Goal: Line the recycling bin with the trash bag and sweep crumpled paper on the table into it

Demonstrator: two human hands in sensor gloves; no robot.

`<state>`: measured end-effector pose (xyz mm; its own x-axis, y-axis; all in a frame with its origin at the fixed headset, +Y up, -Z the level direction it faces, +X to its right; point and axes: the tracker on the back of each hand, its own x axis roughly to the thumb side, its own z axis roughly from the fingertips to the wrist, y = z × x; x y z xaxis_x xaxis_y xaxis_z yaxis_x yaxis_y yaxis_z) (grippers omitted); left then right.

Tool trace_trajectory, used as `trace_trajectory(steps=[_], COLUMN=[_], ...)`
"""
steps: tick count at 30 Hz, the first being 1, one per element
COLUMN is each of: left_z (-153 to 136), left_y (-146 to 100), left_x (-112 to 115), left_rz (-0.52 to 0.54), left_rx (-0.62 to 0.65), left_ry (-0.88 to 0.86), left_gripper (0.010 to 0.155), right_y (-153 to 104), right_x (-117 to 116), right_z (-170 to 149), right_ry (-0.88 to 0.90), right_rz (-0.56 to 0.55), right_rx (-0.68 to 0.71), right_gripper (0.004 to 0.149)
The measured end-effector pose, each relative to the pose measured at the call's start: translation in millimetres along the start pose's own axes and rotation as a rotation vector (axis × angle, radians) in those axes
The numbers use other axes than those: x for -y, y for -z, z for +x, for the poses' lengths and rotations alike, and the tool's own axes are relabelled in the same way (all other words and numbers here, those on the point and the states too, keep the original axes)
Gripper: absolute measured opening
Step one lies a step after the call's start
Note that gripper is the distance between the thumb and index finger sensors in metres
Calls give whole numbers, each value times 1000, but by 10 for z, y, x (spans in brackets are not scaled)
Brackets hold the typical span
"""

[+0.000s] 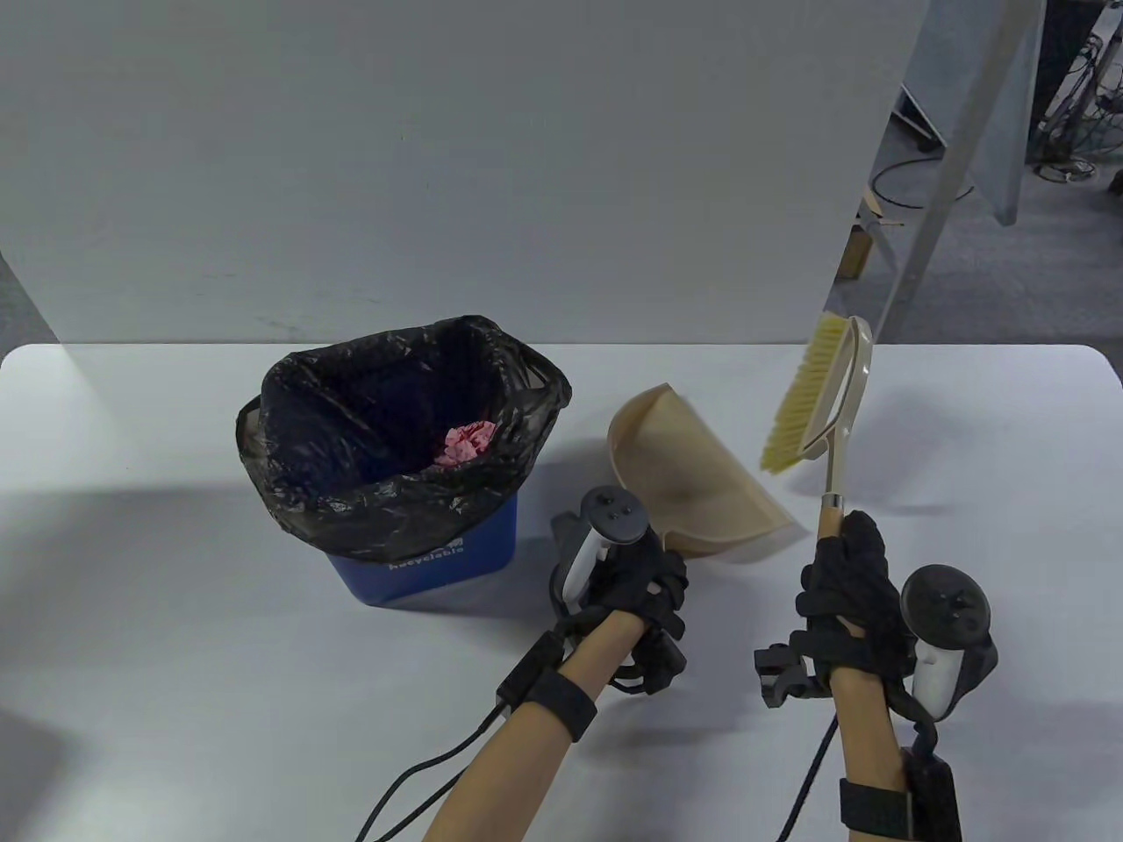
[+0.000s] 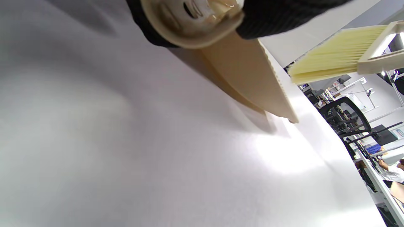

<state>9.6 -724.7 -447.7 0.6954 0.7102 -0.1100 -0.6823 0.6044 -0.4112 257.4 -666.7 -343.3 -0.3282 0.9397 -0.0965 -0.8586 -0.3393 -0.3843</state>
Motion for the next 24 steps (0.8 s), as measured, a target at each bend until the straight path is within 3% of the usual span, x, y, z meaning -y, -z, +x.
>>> trace_trajectory(steps=[9,13,17,24], left_z=[-70,-113,-109,-126], left_y=[47,-54,-314,-933], left_x=[8,-96,-184,-379], left_rz=[-119,-4,130,138], left_rx=[33,17,54,250], left_ry=[-109,-130,-85,192], left_gripper=[82,80,82,88], right_y=[14,16,9,-1], right_x=[-39,-51,-65,-87], right_z=[-21,-33,-42,-22], right_ry=[-10,-5,-20,-74], right_rz=[25,40,49,55], right_rx=[-7,-9,-10,14], right_gripper=[59,58,58,58])
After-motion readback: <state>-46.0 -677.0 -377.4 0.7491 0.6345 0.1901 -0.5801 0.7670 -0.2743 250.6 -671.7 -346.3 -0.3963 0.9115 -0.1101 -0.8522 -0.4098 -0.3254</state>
